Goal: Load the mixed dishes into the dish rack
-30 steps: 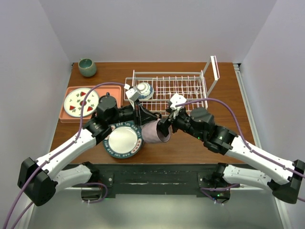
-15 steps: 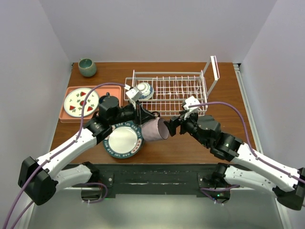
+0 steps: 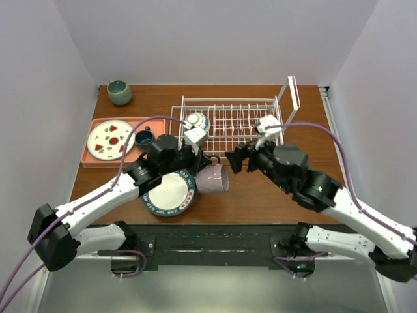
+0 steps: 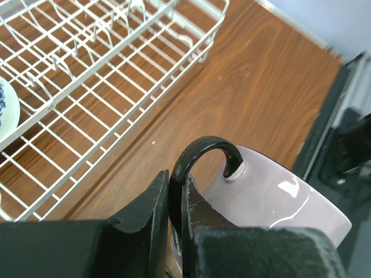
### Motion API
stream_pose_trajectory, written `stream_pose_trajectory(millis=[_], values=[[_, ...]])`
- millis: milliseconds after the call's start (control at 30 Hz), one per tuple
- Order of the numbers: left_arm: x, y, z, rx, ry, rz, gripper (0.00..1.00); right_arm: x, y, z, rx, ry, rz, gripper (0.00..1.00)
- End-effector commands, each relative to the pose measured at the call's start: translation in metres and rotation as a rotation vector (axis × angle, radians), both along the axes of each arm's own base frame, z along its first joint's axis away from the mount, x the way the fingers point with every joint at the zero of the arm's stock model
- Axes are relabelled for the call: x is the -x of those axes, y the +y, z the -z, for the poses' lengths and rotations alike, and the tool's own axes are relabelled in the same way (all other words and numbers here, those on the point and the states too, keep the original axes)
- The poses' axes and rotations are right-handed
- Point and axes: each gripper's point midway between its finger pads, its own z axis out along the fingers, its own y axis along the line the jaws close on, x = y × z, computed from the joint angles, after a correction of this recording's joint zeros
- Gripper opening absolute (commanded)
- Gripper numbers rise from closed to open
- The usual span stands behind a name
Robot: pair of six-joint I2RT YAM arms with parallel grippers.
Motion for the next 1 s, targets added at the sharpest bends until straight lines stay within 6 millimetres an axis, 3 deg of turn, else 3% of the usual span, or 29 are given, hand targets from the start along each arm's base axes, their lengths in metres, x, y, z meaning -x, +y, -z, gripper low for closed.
stream_pose_trajectory(millis=[0, 167, 567, 967], values=[[-0.028, -0.001, -0.037, -0.083, -0.157, -0.134, 0.0, -0.018, 0.024, -0.006, 0.088, 0.039, 0.001, 0.81], [-0.037, 0.004, -0.045, -0.099, -0.197, -0.213, 0.0, -0.036, 0.054, 0.02, 0.165, 0.099, -0.011, 0.74], [-0.029, 0.007, -0.059, -0.051, -0.246, -0.19, 0.0, -0.035, 0.067, 0.032, 0.155, 0.125, -0.051, 0.61], [-0.017, 0.002, -0.061, -0.013, -0.227, -0.14, 0.0, -0.049, 0.093, 0.055, 0.17, 0.15, -0.06, 0.46]])
